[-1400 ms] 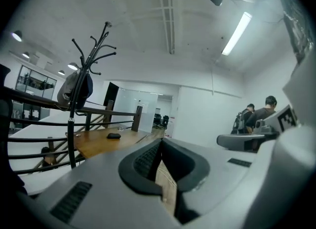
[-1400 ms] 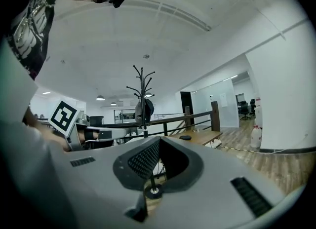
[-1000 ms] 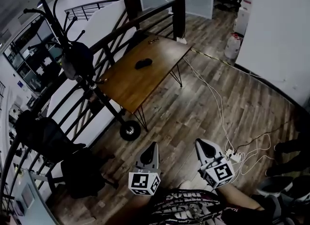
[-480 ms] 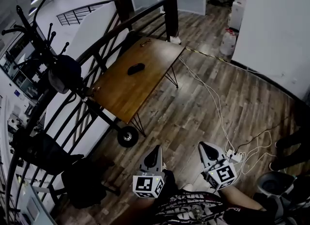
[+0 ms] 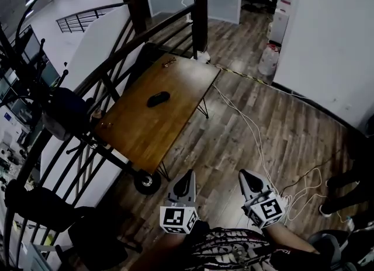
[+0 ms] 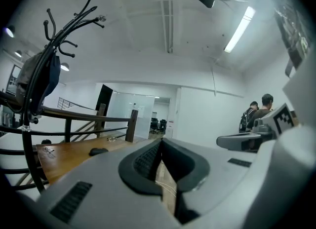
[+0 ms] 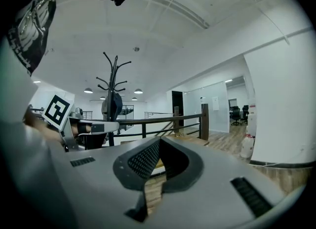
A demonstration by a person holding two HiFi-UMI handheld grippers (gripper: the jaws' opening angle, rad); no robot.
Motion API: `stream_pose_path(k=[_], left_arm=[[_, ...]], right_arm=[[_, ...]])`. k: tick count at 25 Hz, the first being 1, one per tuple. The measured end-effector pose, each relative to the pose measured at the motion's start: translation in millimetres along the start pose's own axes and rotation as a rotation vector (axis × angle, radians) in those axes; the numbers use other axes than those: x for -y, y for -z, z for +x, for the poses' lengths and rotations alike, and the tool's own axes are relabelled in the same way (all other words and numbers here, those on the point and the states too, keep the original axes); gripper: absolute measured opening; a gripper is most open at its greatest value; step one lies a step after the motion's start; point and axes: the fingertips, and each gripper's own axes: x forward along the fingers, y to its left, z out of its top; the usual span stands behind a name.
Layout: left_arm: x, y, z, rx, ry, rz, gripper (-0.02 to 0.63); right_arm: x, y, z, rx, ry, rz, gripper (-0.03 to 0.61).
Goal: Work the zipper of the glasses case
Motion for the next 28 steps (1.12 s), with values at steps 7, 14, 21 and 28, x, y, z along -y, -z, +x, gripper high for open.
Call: stream_pose_path(k=[7,14,21,28], left_arm=[[-79.8,-13.0,31.4,0.026,-0.031,-0.006,0.008],[-123.1,-4.1,63.0,0.032,-0.067,-0.045,0.008],[-141.7,18.1,128.2,-0.042,-0.15,-0.055,0.008],[-142.4,-4.6,220.9,-0.018,-0.264,-0.032,0.008]], right_arm=[[5.2,-26.1,84.4,0.035,0.021,-0.032,-0.008],[6.5,-17.8,141.7,0.005,-0.007,-0.014,-0.008],[60.7,-3.2,206.3,-0.004,-0.1,0.043,-0.009],[140.7,-27.8,276.4,0.012,-0.251,0.005,-0.008]])
